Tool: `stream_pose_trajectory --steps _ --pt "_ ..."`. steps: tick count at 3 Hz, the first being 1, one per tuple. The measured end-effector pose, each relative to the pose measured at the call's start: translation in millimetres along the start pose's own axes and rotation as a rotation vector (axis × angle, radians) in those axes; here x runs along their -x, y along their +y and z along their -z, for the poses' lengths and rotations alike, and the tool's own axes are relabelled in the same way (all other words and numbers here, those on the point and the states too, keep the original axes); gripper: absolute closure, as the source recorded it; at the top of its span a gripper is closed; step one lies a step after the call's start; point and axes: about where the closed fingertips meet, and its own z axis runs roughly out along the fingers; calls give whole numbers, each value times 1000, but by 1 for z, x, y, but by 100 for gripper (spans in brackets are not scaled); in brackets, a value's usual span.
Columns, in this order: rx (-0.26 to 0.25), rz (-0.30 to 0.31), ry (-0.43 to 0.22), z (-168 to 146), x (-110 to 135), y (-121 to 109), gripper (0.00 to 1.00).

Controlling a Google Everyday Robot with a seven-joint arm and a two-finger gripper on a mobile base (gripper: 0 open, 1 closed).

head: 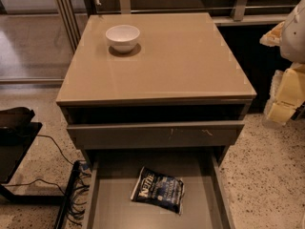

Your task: Pick blue chip bag from middle drawer and place on counter

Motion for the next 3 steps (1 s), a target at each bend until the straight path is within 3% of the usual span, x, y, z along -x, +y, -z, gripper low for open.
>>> stream_pose_trajectory --steps 1,3 --pt "-6 2 -13 -2 0 1 0" --pt "5 72 -111 -60 -8 32 0"
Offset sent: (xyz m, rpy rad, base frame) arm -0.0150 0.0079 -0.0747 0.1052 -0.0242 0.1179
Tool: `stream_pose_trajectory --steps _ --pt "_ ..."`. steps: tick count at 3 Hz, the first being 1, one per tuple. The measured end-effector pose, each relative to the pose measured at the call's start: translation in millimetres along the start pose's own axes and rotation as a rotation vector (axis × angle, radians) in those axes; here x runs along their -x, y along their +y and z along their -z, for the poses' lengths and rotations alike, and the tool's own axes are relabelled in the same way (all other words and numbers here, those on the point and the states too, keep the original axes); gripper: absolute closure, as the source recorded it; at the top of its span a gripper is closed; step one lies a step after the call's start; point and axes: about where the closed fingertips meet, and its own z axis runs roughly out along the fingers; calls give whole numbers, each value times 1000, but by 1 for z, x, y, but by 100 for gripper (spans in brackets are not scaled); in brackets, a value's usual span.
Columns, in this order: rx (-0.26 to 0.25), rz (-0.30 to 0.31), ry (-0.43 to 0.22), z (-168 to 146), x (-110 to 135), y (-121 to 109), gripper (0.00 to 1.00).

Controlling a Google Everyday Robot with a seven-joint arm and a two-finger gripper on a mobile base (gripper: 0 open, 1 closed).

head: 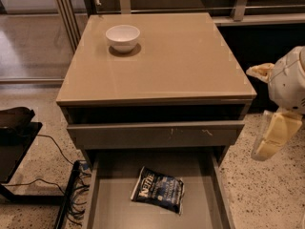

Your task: Pick blue chip bag from middle drawer and place on counter

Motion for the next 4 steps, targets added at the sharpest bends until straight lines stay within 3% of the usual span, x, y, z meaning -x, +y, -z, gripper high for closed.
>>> stream_pose_trajectory --steps 1,2,3,4 --pt "37 -20 -61 -52 -13 15 0" --pt "37 -20 -61 -51 -13 15 0" --pt "65 -9 -79 -85 -9 23 0" --pt "94 -11 -140 -143 -10 34 0"
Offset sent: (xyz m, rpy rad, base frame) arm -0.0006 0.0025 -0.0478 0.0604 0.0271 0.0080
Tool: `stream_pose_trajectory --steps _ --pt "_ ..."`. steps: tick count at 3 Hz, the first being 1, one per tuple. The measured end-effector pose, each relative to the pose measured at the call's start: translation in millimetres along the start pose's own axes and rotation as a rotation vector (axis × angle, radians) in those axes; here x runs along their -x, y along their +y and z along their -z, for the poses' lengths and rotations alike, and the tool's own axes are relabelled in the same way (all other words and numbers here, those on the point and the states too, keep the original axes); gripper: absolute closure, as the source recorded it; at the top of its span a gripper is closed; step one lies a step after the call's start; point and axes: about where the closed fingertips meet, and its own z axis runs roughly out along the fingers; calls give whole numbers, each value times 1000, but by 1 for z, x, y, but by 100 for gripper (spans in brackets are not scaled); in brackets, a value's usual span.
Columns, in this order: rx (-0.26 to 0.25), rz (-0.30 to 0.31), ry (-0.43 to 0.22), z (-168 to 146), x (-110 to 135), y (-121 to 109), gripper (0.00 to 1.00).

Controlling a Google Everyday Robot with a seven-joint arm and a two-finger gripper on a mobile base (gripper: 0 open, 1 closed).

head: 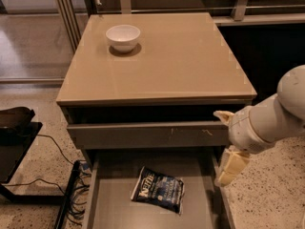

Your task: Pick blue chip bag from middle drawer and place on counter

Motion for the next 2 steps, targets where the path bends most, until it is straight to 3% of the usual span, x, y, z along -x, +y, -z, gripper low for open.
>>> stream_pose_trajectory --steps 2 --pt "19 -27 -120 -98 -36 17 0"
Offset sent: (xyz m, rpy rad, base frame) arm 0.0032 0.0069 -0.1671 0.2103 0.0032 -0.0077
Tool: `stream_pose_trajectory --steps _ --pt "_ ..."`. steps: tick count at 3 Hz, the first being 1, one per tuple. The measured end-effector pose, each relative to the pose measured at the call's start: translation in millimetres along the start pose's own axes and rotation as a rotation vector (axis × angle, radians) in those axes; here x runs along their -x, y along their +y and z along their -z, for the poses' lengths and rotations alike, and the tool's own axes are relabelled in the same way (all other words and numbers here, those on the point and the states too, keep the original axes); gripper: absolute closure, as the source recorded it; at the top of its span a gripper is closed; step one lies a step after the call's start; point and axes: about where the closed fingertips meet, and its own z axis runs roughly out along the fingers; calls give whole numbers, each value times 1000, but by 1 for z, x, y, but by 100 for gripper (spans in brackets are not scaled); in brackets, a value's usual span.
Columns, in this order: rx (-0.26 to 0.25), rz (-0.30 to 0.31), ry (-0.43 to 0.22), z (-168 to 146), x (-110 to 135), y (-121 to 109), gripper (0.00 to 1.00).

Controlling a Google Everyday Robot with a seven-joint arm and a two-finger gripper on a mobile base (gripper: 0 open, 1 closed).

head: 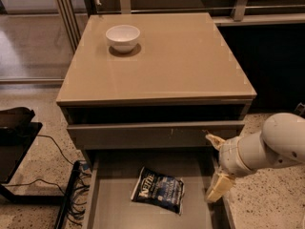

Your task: Pick blue chip bag from middle drawer and place on counter

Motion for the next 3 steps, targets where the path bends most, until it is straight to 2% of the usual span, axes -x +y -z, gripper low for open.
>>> stream_pose_trajectory --steps 1,2,3 --pt "1 -51 31 -45 -27 2 0" --pt "2 -50 31 -45 -27 3 0" --pt "29 -53 5 -65 -24 6 0"
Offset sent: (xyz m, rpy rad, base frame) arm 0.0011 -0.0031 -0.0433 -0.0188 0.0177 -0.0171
